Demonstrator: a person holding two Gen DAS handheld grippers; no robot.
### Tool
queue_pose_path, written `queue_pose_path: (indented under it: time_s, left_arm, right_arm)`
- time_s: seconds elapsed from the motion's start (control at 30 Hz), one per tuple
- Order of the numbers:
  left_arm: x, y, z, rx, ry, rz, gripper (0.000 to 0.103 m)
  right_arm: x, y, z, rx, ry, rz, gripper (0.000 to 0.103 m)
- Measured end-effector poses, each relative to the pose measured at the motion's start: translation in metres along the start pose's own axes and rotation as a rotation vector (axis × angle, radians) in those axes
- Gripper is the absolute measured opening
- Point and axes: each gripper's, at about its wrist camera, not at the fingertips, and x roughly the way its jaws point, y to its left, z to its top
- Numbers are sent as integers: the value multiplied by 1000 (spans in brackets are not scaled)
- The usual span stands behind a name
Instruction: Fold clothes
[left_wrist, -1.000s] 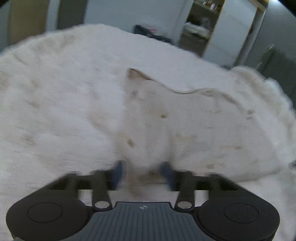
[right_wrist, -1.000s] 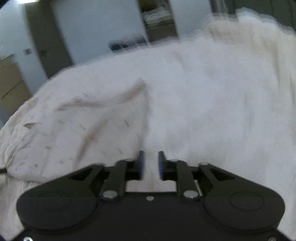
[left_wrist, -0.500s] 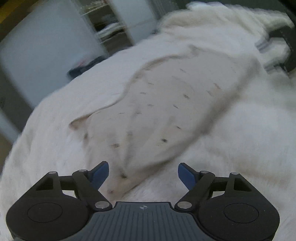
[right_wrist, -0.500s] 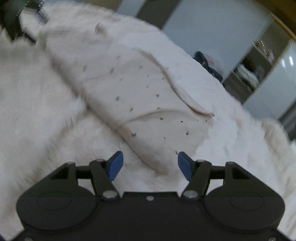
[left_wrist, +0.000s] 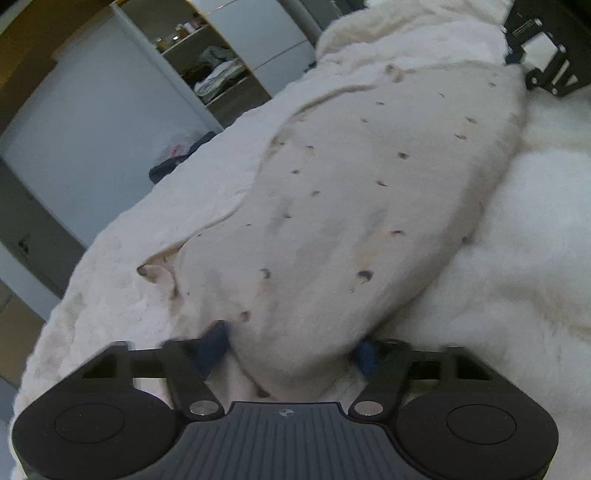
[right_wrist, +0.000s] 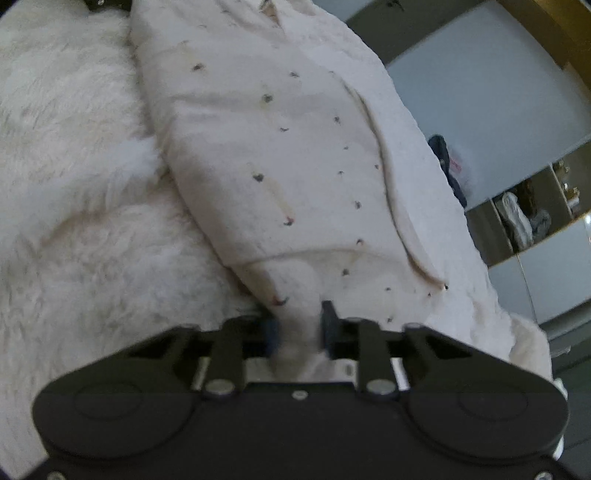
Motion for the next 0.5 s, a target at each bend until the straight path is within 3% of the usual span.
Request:
queue_pose_path:
  time_s: [0.13, 0.3, 0.5]
  left_arm:
    - [-27, 14, 9, -20, -56, 2, 7]
    - [-116, 49, 39, -98, -154, -1, 6]
    - [-235, 83, 73, -163, -250, 2, 7]
  right_arm:
    - [-32, -17, 9, 31, -43, -18, 10]
    - [-118, -46, 25, 74, -113, -26, 9]
    - [-237, -90, 41, 212, -209, 45, 9]
